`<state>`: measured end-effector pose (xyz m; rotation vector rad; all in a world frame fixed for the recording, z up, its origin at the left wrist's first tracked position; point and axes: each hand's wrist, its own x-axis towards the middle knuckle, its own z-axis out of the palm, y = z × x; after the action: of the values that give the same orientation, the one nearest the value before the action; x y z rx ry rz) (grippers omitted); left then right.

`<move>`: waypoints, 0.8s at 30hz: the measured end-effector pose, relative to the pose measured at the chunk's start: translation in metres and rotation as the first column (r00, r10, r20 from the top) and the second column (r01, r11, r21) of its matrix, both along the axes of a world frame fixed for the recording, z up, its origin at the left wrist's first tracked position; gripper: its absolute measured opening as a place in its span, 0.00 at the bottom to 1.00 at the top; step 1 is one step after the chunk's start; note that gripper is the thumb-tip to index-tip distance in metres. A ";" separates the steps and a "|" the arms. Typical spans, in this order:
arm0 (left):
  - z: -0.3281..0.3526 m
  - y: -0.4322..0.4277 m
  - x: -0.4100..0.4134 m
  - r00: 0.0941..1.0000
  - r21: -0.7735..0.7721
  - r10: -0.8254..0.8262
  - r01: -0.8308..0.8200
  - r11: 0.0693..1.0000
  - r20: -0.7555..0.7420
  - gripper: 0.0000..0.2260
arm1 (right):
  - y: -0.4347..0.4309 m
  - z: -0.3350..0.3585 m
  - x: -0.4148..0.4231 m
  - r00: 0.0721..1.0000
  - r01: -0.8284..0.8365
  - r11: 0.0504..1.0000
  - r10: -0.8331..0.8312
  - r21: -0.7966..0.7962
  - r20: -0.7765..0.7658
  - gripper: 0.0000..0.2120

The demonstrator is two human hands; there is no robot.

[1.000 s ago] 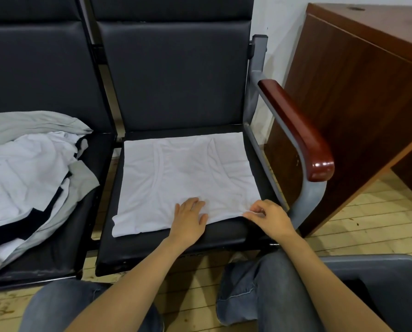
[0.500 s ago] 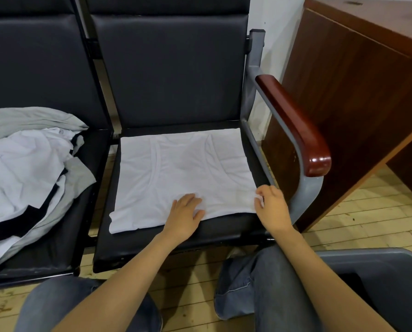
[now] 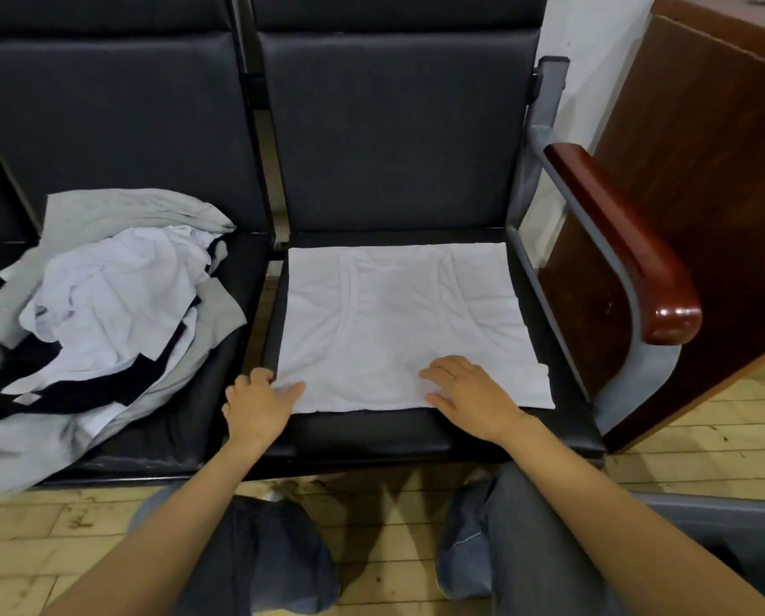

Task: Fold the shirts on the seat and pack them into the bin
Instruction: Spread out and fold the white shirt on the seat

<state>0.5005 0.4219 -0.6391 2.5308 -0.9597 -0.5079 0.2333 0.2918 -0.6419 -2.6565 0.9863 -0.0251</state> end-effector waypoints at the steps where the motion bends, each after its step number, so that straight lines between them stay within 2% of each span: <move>1: 0.001 -0.001 0.004 0.997 0.011 0.054 -0.053 0.999 -0.063 0.24 | 0.001 -0.002 0.007 0.999 -0.023 1.000 0.023 0.013 -0.034 0.21; 3: -0.001 -0.004 0.010 0.989 0.019 0.088 -0.086 0.996 -0.120 0.21 | 0.002 -0.004 0.019 0.995 -0.032 0.999 0.036 0.036 -0.089 0.22; 4: -0.001 -0.004 0.012 0.986 -0.026 0.087 -0.092 0.995 -0.144 0.18 | 0.002 -0.005 0.022 0.994 -0.028 0.998 0.034 0.050 -0.108 0.22; 7: 0.002 0.002 0.007 0.948 -0.355 0.054 -0.170 0.919 -0.315 0.12 | 0.001 -0.005 0.027 0.991 -0.016 0.998 0.025 0.068 -0.129 0.22; 8: 0.005 0.004 0.004 0.940 -0.416 0.039 -0.187 0.890 -0.339 0.11 | 0.001 -0.005 0.027 0.991 -0.010 0.998 0.018 0.064 -0.133 0.22; 10: 0.006 0.004 0.002 0.934 -0.442 0.040 -0.206 0.873 -0.356 0.10 | -0.001 -0.006 0.024 0.986 0.017 0.998 -0.007 0.059 -0.164 0.23; 13: 0.002 0.000 0.008 0.925 -0.370 0.099 -0.243 0.897 -0.367 0.10 | -0.001 -0.005 0.020 0.963 0.081 0.989 -0.045 0.124 -0.265 0.24; 15: 0.000 -0.001 0.013 0.948 -0.335 0.090 -0.196 0.922 -0.306 0.14 | 0.001 -0.003 0.018 0.953 0.086 0.985 -0.039 0.146 -0.300 0.25; 18: -0.005 -0.001 0.013 0.999 -0.307 -0.005 -0.005 0.952 -0.031 0.19 | 0.002 -0.001 0.016 0.969 0.087 0.991 -0.062 0.098 -0.237 0.25; 21: -0.015 0.001 0.013 0.953 -0.211 -0.206 0.253 0.944 0.221 0.13 | 0.002 0.000 0.017 0.992 0.036 0.999 -0.034 0.011 -0.125 0.22; 24: -0.018 0.001 0.014 0.940 -0.129 -0.284 0.311 0.942 0.188 0.12 | 0.004 0.001 0.021 0.991 -0.030 0.999 0.033 0.026 -0.129 0.19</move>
<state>0.5150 0.4233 -0.6572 2.3246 -1.4020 -0.2914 0.2541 0.2962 -0.6411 -2.6798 0.9765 0.1665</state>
